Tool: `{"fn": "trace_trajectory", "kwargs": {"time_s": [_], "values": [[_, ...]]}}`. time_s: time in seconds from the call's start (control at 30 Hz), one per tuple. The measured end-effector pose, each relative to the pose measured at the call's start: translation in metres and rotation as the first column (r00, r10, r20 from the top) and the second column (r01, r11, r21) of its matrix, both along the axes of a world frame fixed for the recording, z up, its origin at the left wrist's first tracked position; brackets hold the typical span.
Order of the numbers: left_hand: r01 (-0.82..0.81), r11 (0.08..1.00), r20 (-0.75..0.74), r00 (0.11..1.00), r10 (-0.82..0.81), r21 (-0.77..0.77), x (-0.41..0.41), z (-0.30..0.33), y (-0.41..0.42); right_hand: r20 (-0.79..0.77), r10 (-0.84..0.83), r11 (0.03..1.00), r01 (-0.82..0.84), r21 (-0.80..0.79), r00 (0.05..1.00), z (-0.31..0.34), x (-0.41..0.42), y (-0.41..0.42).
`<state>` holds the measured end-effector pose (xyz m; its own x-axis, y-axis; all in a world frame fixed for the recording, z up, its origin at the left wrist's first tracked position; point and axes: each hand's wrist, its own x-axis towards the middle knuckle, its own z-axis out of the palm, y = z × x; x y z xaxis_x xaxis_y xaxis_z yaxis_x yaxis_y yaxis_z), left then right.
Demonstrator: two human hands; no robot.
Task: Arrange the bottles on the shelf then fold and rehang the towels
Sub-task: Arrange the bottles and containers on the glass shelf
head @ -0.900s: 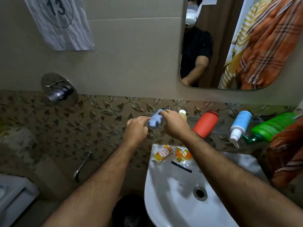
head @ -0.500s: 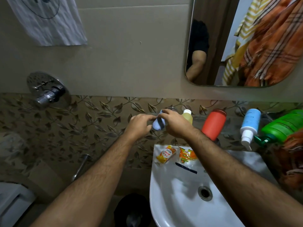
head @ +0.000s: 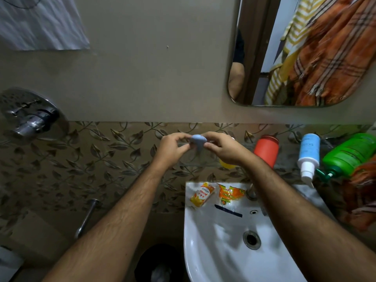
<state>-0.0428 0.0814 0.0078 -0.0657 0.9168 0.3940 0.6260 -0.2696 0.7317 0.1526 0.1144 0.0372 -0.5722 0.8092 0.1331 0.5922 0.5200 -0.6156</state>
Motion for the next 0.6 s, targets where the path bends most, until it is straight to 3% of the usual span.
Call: {"fn": "trace_trajectory", "kwargs": {"time_s": [0.1,0.27,0.6], "values": [[0.020,0.997,0.110,0.994,-0.011,-0.074,0.006,0.005,0.003,-0.065,-0.030,0.997,0.025,-0.071,0.997,0.005,-0.001,0.000],[0.019,0.993,0.158,0.987,0.000,-0.117,0.013,0.006,0.004,-0.094,-0.056,0.992,0.044,-0.119,0.994,0.004,-0.002,0.007],[-0.013,0.993,0.145,0.989,0.031,-0.120,0.013,0.004,0.003,-0.063,-0.060,0.990,0.052,-0.128,0.996,0.005,-0.003,0.012]]}}
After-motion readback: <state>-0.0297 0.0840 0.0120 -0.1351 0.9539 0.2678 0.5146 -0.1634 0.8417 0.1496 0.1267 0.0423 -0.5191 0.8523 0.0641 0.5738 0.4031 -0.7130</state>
